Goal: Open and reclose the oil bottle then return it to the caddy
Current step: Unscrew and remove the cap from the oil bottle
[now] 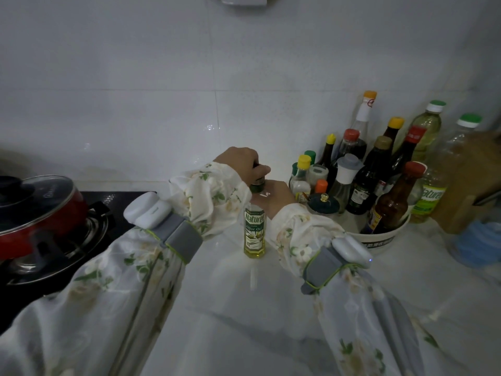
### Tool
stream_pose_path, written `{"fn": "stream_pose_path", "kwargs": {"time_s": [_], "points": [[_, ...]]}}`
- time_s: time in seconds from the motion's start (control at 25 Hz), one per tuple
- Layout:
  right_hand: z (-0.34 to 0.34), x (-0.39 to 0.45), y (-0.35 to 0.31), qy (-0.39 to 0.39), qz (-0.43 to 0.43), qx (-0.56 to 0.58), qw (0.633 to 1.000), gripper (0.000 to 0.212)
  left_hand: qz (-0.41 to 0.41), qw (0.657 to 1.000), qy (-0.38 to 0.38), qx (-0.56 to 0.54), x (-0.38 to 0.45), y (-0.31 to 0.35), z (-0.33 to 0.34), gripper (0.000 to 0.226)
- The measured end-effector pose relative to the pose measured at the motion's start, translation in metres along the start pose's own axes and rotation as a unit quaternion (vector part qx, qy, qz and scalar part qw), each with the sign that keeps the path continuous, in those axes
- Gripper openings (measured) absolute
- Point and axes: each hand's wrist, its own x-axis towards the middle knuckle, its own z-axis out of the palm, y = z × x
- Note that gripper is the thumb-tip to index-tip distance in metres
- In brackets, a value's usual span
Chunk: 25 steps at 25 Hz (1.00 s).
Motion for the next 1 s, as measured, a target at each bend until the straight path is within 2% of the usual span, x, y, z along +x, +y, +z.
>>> {"fn": "stream_pose_path", "kwargs": {"time_s": [0.08, 0.2, 0.28, 0.36, 0.44, 0.52, 0.6, 0.64, 0.76, 1.0], "points": [[0.002, -0.001, 0.0, 0.005, 0.005, 0.0, 1.0, 0.005, -0.033, 0.999, 0.013, -0.031, 0.003, -0.001, 0.005, 0.044], [0.001, -0.004, -0.001, 0.019, -0.001, -0.009, 1.0, 0.025, -0.099, 0.983, 0.039, -0.151, 0.008, -0.009, 0.011, 0.048], [0.001, -0.007, -0.002, 0.023, -0.012, -0.015, 1.0, 0.028, -0.147, 0.949, 0.044, -0.276, 0.011, -0.015, 0.016, 0.048], [0.001, -0.008, -0.001, 0.023, -0.017, -0.021, 0.999, 0.028, -0.2, 0.885, 0.047, -0.417, 0.01, -0.02, 0.022, 0.046], [0.001, -0.009, 0.0, 0.019, -0.008, -0.015, 1.0, 0.031, -0.249, 0.799, 0.045, -0.545, 0.008, -0.025, 0.029, 0.045], [0.001, -0.008, 0.002, 0.008, -0.004, -0.031, 0.999, 0.042, -0.285, 0.721, 0.041, -0.63, 0.008, -0.032, 0.036, 0.045], [-0.001, -0.008, 0.007, 0.018, -0.001, -0.066, 0.998, 0.059, -0.31, 0.675, 0.037, -0.669, 0.009, -0.042, 0.041, 0.043], [-0.003, -0.009, 0.008, 0.028, 0.001, -0.07, 0.997, 0.062, -0.32, 0.662, 0.036, -0.677, 0.009, -0.047, 0.044, 0.042], [-0.009, -0.011, 0.008, 0.025, -0.004, -0.05, 0.998, 0.043, -0.344, 0.642, 0.037, -0.684, 0.006, -0.059, 0.051, 0.034], [-0.015, -0.011, 0.004, -0.005, -0.013, -0.092, 0.996, 0.04, -0.334, 0.663, 0.031, -0.669, -0.004, -0.068, 0.058, 0.024]]}}
